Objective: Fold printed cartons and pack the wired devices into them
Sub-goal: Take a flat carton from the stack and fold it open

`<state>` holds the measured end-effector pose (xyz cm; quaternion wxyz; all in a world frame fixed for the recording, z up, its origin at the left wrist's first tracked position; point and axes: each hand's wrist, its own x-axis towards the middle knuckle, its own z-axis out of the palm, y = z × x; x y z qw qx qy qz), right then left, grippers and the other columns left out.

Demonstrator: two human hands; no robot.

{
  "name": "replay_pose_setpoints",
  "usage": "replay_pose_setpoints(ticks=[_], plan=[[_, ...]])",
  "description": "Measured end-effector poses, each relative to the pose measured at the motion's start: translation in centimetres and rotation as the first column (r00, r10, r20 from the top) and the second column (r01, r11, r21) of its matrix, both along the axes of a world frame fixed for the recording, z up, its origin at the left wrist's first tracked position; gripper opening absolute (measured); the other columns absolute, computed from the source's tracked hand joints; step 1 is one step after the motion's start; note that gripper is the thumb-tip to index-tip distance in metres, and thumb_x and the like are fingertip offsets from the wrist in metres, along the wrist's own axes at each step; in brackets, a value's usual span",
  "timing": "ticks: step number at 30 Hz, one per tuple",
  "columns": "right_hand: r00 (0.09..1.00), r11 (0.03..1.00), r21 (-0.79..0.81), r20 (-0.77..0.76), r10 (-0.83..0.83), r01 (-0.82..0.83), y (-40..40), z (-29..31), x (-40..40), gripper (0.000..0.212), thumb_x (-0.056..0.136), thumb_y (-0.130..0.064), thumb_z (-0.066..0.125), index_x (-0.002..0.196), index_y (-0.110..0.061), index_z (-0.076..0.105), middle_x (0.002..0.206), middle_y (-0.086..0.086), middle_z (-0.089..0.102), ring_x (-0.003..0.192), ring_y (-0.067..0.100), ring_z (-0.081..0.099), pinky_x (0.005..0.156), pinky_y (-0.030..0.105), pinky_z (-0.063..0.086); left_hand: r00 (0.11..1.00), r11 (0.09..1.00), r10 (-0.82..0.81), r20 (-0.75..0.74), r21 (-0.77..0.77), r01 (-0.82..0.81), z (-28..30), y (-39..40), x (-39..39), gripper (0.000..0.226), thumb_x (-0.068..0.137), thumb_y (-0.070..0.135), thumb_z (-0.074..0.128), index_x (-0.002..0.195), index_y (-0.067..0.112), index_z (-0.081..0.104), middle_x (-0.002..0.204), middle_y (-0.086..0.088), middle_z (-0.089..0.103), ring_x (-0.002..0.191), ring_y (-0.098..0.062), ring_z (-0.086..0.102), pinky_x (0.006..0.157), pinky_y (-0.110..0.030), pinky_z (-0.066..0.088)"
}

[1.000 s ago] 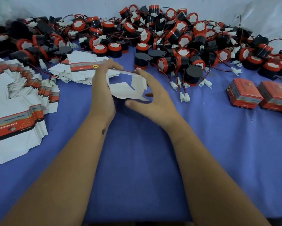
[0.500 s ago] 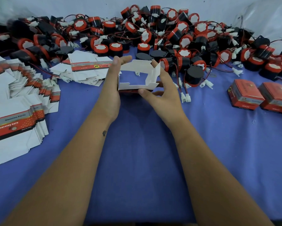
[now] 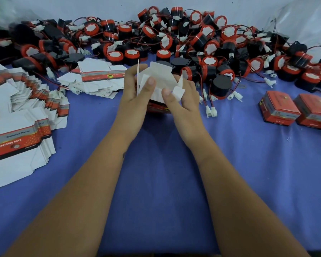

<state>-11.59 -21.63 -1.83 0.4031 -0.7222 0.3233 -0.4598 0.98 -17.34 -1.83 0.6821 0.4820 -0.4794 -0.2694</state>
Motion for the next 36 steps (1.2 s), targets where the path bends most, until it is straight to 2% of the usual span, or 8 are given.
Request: replay_pose_setpoints(ticks=[4,8,12,19,25,29,32,36], plan=[[0.995,0.992,-0.072,0.029,-0.099,0.100,0.12,0.38,0.02,0.036,0.089,-0.047,0.054,0.110,-0.019,0.060,0.101,-0.010,0.048,0.104,0.015,0.043,0.089,0.015,0.036,0.996,1.000,-0.017,-0.090,0.017,0.018,0.17,-0.17,-0.20,0.015,0.096,0.046,0.051,0.107,0.044,0.059,0.113,0.011,0.068,0.107,-0.008,0.064,0.087,-0.028,0.053],[0.991,0.996,0.055,0.107,-0.076,0.071,0.21,0.47,-0.06,0.025,0.091,-0.044,0.053,0.108,-0.027,0.057,0.105,-0.008,0.052,0.110,0.009,0.042,0.087,0.008,0.036,0.994,0.998,-0.019,-0.108,0.057,0.026,0.19,-0.29,-0.64,0.016,0.097,0.046,0.044,0.099,0.046,0.060,0.107,0.013,0.070,0.100,-0.006,0.066,0.087,-0.034,0.055],[0.981,0.988,0.151,0.192,-0.010,-0.020,0.18,0.69,0.08,0.016,0.097,-0.029,0.057,0.110,-0.019,0.057,0.112,0.004,0.059,0.112,0.021,0.055,0.096,0.041,0.050,0.988,0.997,-0.020,-0.155,0.074,0.032,0.00,-0.43,-0.83,0.016,0.097,0.042,0.044,0.104,0.037,0.057,0.109,0.008,0.070,0.101,-0.011,0.066,0.090,-0.039,0.056],[0.970,0.979,0.181,0.239,0.046,-0.091,0.14,0.78,0.31,0.016,0.098,-0.006,0.049,0.108,-0.019,0.051,0.098,-0.008,0.059,0.090,0.004,0.057,0.078,0.023,0.050,0.970,0.997,-0.058,-0.237,0.038,0.069,-0.04,-0.56,-0.94,0.021,0.100,0.019,0.042,0.112,0.031,0.055,0.109,0.007,0.070,0.099,-0.009,0.067,0.080,-0.029,0.055],[0.966,0.977,0.200,0.257,0.019,-0.073,0.11,0.82,0.12,0.025,0.098,-0.006,0.047,0.097,-0.031,0.049,0.095,-0.013,0.058,0.084,-0.003,0.055,0.080,0.024,0.049,0.895,0.984,-0.172,-0.412,-0.023,0.179,0.50,-0.41,-0.80,0.053,0.106,0.049,0.019,0.124,0.021,0.060,0.122,-0.003,0.069,0.115,-0.019,0.065,0.086,-0.030,0.054],[0.971,0.981,0.184,0.237,0.018,-0.063,0.12,0.85,0.10,0.023,0.097,-0.005,0.046,0.098,-0.027,0.048,0.091,-0.014,0.055,0.078,-0.004,0.052,0.074,0.022,0.047,0.957,0.989,-0.140,-0.253,0.010,0.148,0.32,-0.43,-0.62,0.026,0.102,0.032,0.040,0.118,0.027,0.060,0.123,0.000,0.065,0.113,-0.018,0.061,0.093,-0.035,0.051],[0.973,0.984,0.163,0.229,0.027,-0.066,0.22,0.93,0.16,0.028,0.097,-0.003,0.046,0.095,-0.031,0.048,0.090,-0.013,0.056,0.083,0.004,0.052,0.077,0.031,0.048,0.983,0.990,-0.127,-0.135,0.050,0.135,0.15,-0.44,-0.67,0.026,0.095,0.028,0.045,0.116,0.036,0.058,0.129,0.002,0.060,0.118,-0.016,0.057,0.099,-0.035,0.048],[0.967,0.977,0.184,0.246,0.063,-0.111,0.25,1.00,0.14,0.028,0.098,-0.004,0.046,0.094,-0.032,0.050,0.093,-0.012,0.060,0.084,0.002,0.057,0.078,0.029,0.050,0.989,0.989,-0.111,-0.102,0.084,0.120,-0.06,-0.47,-0.74,0.033,0.093,0.025,0.044,0.120,0.040,0.053,0.129,0.005,0.061,0.110,-0.008,0.059,0.085,-0.023,0.049]])
